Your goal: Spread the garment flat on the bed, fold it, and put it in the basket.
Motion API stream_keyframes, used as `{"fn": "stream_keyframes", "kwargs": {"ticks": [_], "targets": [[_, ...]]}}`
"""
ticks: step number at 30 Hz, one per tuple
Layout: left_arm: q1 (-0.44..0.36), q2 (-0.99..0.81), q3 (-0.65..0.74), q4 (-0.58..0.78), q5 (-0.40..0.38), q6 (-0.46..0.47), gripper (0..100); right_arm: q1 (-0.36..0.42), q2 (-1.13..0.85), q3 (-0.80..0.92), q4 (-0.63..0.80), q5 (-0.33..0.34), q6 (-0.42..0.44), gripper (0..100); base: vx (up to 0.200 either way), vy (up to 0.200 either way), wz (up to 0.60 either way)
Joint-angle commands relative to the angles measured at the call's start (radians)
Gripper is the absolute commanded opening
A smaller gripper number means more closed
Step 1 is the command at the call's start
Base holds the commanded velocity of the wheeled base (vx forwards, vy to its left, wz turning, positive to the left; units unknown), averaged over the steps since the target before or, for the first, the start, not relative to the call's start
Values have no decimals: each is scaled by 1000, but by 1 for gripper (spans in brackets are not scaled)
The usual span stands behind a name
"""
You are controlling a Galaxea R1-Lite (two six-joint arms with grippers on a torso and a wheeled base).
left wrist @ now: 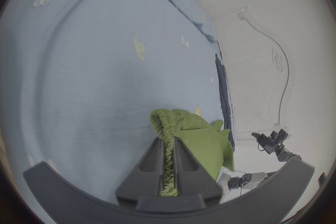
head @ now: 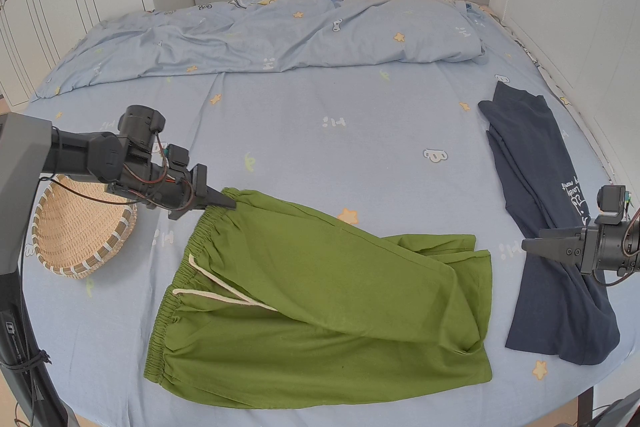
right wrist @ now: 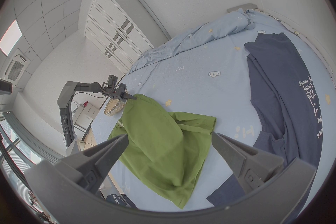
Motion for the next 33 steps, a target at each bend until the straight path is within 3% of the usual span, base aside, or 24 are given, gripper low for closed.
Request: {"fn": "stream_keyframes", "kwargs": {"ticks": [1, 6, 9, 11, 13, 14, 16, 18, 26, 27, 29, 33], "targets": [[66, -86, 11, 3, -5, -4, 0, 2, 2, -1, 0, 0, 0, 100, 0, 0, 0], [101, -90, 11, 3, -5, -4, 0, 2, 17, -1, 1, 0, 1, 100, 0, 0, 0], [112, -90, 15, 3, -5, -2, 0, 18, 37, 1, 1, -27, 0, 100, 0, 0, 0], [104, -90, 26, -3, -5, -1, 0, 74, 40, 13, 4, -70, 1, 100, 0, 0, 0], [98, -92, 34, -4, -5, 1, 0, 186, 56, 33, 6, -200, -2, 100, 0, 0, 0], [98, -92, 34, -4, -5, 1, 0, 193, 56, 33, 6, -210, -2, 100, 0, 0, 0], [101, -92, 32, -4, -5, -1, 0, 341, 60, 36, 3, -418, -14, 100, 0, 0, 0], [107, -92, 32, -4, -5, -1, 0, 393, 76, 33, -2, -492, -25, 100, 0, 0, 0], [109, -96, 37, -4, -5, 1, 0, 296, 211, -102, -23, -417, -35, 100, 0, 0, 0], [107, -96, 37, -3, -5, 2, 0, 287, 226, -130, -22, -363, -34, 100, 0, 0, 0], [109, -95, 37, -4, -5, 2, 0, 269, 235, -142, -23, -320, -31, 100, 0, 0, 0], [110, -92, 37, -6, -5, 4, 0, 259, 312, -159, -51, -311, -37, 100, 0, 0, 0]]}}
